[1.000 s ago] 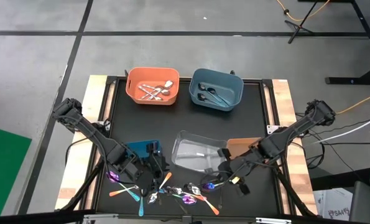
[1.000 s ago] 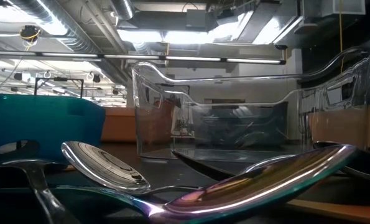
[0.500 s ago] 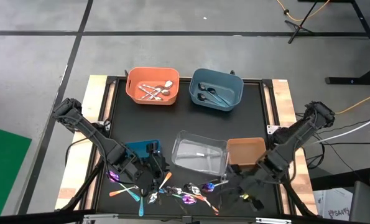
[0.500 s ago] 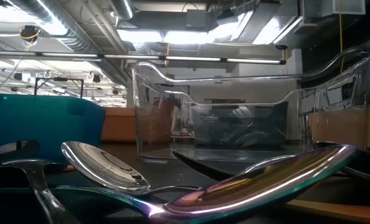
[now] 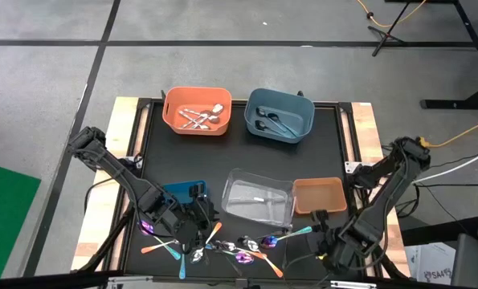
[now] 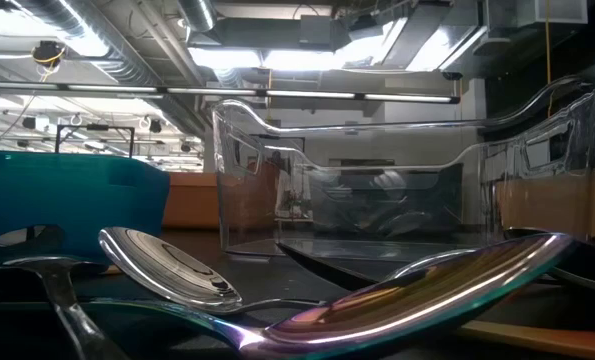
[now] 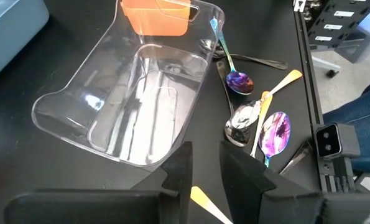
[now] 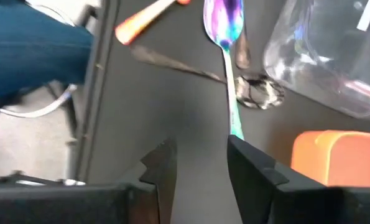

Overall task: Sort silverware by color (type)
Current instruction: Put the purple spoon into the transparent bin

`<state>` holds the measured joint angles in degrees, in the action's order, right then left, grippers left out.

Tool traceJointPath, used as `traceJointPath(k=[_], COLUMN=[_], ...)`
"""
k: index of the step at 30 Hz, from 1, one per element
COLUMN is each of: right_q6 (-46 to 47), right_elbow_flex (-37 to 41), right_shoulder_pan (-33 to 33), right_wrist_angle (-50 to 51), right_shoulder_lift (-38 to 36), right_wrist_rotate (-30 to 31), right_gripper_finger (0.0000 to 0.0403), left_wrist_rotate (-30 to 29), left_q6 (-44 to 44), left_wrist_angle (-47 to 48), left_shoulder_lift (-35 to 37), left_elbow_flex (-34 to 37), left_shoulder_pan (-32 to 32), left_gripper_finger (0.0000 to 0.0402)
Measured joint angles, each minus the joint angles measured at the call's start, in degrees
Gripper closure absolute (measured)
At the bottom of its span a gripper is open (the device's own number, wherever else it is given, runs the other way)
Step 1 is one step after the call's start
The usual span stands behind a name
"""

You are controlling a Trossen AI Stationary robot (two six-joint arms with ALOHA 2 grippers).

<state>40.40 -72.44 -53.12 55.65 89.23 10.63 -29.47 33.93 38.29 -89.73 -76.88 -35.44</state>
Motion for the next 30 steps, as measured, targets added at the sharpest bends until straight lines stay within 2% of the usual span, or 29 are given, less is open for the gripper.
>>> traceJointPath(k=[5,18,25,30], right_q6=[-0.15,-0.34,-1.31,-3.34], right_elbow_flex=[3.54,23.49,26.48,26.49], right_shoulder_pan=[-0.46,6.33,10.09,10.01], right_wrist_angle=[-4.51,-29.89,-33.28,-33.3], right_shoulder_lift=[0.94,0.94,0.94,0.94], right_wrist_rotate=[2.24,-2.78,-4.21,-4.53], right_gripper_finger=[0.0272,0.0272,0.0272,0.0272], left_wrist_rotate=[-0.02,-0.09,-0.09,-0.09], left_q6=[0.0,-0.09,-0.09,-0.09], left_wrist_angle=[-0.01,0.01,0.01,0.0], left_shoulder_lift=[0.0,0.0,0.0,0.0], left_elbow_flex=[0.0,0.0,-0.02,-0.01], left_shoulder_pan=[-0.02,0.0,0.0,0.0], left_gripper_finger=[0.0327,0.0327,0.0327,0.0327])
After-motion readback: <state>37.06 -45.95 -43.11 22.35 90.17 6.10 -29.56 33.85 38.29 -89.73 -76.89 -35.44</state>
